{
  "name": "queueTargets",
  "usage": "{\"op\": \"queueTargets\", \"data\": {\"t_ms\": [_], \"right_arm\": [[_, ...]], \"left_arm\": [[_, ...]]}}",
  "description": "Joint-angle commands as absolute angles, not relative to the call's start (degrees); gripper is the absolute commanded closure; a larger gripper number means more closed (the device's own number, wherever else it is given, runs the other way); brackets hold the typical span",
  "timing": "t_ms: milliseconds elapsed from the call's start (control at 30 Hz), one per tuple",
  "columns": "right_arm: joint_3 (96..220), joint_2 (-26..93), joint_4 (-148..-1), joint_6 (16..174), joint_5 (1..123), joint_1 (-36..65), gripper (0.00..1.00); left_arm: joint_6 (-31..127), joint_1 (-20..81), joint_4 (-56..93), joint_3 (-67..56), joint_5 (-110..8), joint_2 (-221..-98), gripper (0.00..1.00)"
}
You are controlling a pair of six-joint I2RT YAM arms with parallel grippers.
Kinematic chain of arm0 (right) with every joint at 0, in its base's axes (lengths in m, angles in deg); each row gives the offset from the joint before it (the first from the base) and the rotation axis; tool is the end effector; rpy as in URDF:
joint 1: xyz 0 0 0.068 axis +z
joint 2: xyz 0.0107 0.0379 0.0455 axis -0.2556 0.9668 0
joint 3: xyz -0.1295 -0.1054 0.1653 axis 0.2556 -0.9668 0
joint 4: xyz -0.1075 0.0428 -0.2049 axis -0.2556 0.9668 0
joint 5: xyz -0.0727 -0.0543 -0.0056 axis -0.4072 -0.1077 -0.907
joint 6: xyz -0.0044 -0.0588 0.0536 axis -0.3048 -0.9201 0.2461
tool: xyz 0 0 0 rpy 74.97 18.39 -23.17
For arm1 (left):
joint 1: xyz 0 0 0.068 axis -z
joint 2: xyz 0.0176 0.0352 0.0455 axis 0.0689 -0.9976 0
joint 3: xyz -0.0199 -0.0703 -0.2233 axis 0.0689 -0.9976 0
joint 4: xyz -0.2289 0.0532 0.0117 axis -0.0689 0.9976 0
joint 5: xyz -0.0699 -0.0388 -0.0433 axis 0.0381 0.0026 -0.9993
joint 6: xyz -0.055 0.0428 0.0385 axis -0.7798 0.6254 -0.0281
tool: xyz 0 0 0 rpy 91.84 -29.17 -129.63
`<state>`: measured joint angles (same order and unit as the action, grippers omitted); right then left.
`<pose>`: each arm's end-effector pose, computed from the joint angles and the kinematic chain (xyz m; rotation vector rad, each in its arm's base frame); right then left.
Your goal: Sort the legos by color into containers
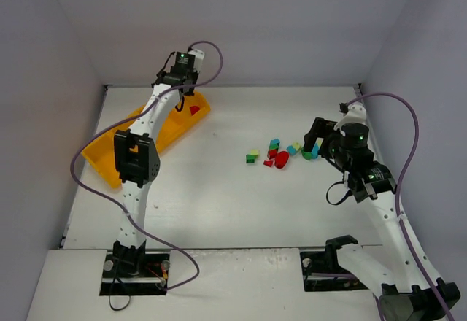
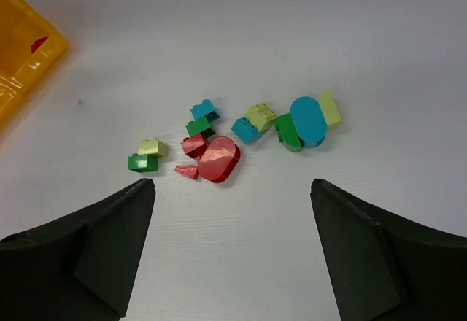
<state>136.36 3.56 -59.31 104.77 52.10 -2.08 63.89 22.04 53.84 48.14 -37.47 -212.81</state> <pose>0.2259 0.0484 0.3274 0.0854 1.8042 0.3300 0.4736 -0.1481 0.2517 0.3827 2.1684 -0.0321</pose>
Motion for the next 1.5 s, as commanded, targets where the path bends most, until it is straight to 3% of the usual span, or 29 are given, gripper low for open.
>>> {"op": "queueTargets", "data": {"t_ms": [0,67,200,400,700,1000,1167,1467], "right_arm": [[136.64,2.11,-61.33,104.6,50.56,-2.42,0.16],[136.64,1.84,-61.33,104.78,50.47,-2.42,0.16],[136.46,1.58,-61.06,104.69,50.21,-2.42,0.15],[136.55,1.93,-60.8,104.52,49.86,-2.42,0.14],[136.11,1.84,-60.71,103.12,47.14,-2.42,0.15],[135.58,1.66,-60.71,100.83,44.58,-2.86,0.19],[135.4,1.58,-60.71,100.3,44.23,-3.03,0.19],[135.23,0.87,-60.54,100.3,45.63,-3.21,0.19]], "left_arm": [[62.15,22.23,52.36,54.64,-29.66,-215.33,1.0],[62.5,21.97,52.36,56.5,-28.25,-216.75,0.96],[63.29,21.7,51.66,59.06,-27.19,-219.13,0.69],[62.94,21.0,50.33,59.06,-26.58,-219.48,0.54],[58.21,22.75,51.48,51.78,-38.42,-210.09,0.52],[58.72,38.39,51.03,36.92,-56.45,-198.74,0.55],[59.15,46.56,51.74,34.19,-57.51,-199.96,0.55],[62.94,52.73,52.45,34.01,-57.08,-205.76,0.55]]}}
